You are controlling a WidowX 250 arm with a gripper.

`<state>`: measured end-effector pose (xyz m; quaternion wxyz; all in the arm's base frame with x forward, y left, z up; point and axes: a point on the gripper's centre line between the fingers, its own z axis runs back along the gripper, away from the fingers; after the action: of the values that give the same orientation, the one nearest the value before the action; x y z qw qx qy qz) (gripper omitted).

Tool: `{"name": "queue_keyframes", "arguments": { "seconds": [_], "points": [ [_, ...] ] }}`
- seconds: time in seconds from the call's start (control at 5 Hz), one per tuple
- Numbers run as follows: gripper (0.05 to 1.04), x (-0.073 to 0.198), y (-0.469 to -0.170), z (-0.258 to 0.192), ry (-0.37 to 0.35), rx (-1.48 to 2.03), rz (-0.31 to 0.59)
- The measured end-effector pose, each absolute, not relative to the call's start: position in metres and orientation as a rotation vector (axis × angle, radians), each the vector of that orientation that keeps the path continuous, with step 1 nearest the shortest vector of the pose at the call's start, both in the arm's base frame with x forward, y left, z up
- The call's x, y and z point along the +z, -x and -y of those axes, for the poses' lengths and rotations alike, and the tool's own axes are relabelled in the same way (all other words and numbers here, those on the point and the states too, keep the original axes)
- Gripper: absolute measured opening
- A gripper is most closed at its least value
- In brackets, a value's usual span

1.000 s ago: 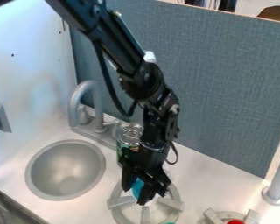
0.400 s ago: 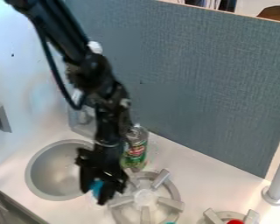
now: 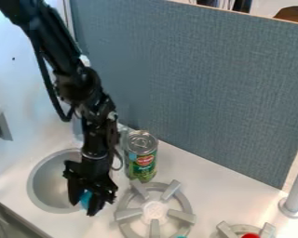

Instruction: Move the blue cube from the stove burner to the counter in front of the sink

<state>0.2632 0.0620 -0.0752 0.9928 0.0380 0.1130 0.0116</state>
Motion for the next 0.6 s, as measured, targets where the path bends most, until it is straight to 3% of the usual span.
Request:
{"name": "queue_keyframes", "arguments": {
  "seconds": [0.2, 0.6],
  "points": [
    [0.643, -0.0965, -0.2586, -0.0611, -0.064, 0.003, -0.282],
    [0.692, -0.1004, -0.2545, -0.0549, -0.075, -0.011, -0.303]
  ]
}}
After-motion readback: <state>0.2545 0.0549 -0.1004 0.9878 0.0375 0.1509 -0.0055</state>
